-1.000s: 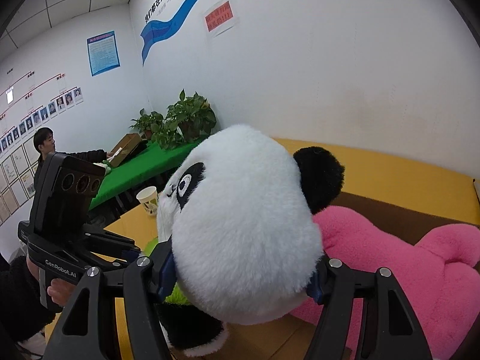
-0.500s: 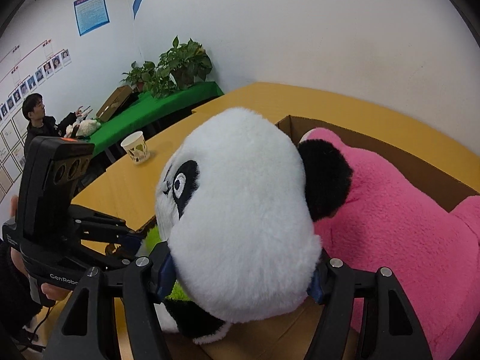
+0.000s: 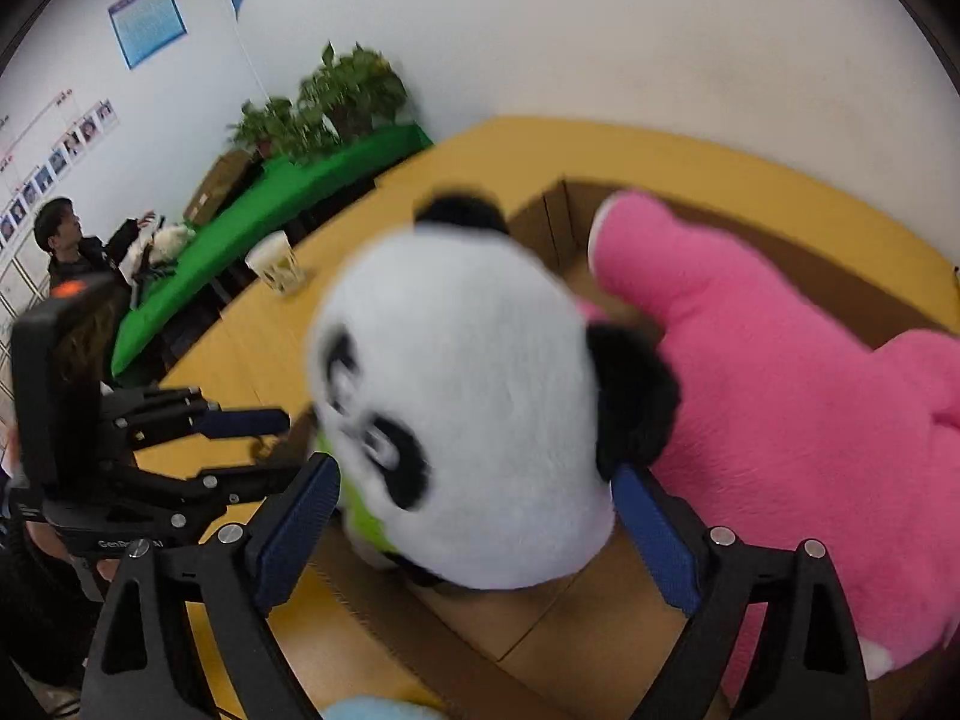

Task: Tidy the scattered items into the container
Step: 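Lower the panda into the box beside the pink bear, open both grippers, then withdraw both grippers toward the light-blue plush, then close both grippers on the light-blue plush from either side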

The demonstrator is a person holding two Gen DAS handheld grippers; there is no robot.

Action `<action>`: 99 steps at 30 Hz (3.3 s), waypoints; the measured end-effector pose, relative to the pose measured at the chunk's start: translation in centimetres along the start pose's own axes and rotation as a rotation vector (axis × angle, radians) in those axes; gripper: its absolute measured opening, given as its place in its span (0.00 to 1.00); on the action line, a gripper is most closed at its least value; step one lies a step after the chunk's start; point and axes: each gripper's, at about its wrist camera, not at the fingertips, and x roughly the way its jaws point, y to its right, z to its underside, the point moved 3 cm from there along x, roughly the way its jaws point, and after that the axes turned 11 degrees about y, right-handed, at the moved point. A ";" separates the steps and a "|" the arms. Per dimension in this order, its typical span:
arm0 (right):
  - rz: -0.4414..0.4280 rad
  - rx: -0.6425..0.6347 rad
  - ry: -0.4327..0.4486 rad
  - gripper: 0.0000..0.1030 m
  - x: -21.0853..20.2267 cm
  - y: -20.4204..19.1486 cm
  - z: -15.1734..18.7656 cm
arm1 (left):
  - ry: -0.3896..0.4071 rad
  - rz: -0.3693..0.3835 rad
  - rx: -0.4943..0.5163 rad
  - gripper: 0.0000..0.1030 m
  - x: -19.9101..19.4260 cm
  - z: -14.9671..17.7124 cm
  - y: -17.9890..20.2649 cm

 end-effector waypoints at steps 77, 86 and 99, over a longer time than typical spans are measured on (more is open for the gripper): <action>0.531 0.087 0.189 1.00 -24.6 -5.5 16.0 | 0.060 0.233 0.088 0.75 -10.5 10.3 15.4; 0.313 -0.015 0.082 1.00 -20.6 -8.6 19.2 | -0.020 0.304 0.098 0.75 -6.8 10.7 14.6; 0.162 -0.135 0.071 1.00 -13.6 -12.8 20.9 | -0.153 0.470 0.076 0.75 -0.5 12.3 12.6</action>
